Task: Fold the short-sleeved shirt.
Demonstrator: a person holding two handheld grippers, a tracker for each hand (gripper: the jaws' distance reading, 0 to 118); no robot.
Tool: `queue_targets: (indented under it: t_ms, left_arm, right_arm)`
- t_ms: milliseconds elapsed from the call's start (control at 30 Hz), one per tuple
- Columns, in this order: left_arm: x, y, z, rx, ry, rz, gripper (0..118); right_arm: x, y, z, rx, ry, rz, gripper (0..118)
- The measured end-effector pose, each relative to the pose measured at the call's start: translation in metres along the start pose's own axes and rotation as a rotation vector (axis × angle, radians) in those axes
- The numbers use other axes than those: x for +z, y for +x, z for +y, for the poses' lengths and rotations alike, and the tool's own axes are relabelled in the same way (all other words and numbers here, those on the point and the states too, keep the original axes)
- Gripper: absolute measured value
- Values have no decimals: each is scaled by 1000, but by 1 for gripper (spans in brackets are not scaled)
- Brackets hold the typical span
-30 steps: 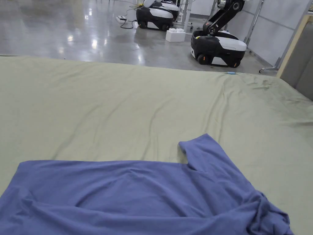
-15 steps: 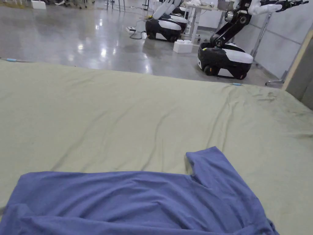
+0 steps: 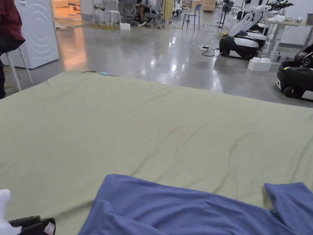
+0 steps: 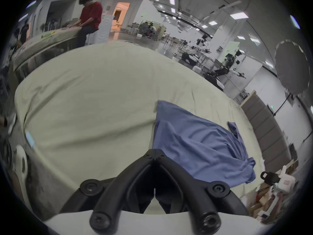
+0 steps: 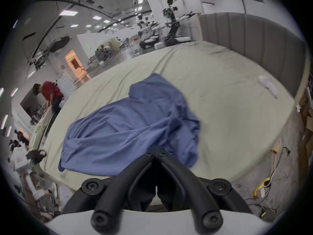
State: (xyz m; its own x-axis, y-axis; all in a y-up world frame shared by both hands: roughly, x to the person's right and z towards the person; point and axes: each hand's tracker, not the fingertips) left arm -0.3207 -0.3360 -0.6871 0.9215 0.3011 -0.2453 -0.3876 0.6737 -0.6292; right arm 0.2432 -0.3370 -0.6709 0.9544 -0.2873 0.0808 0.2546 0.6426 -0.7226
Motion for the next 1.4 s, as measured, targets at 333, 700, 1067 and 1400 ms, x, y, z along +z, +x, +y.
queue_targets:
  t_ms: [333,700,1067,1400]
  left_arm:
    - [-182,23,105,-74,-70,-33,118]
    - [-210,48,87,-258,-224,37,63]
    - [-206,53,77,-235,-294,-3,7]
    - [-202,59,77,-250,-283,6,7]
  right_arm:
    - [-37,-13,24,-13,-71,28,2]
    - [-56,-16,68,39,-113,3,2]
    - [-135,28,198,32,-47,-67,115]
    - [-258,55,199,126,-394,-271,93]
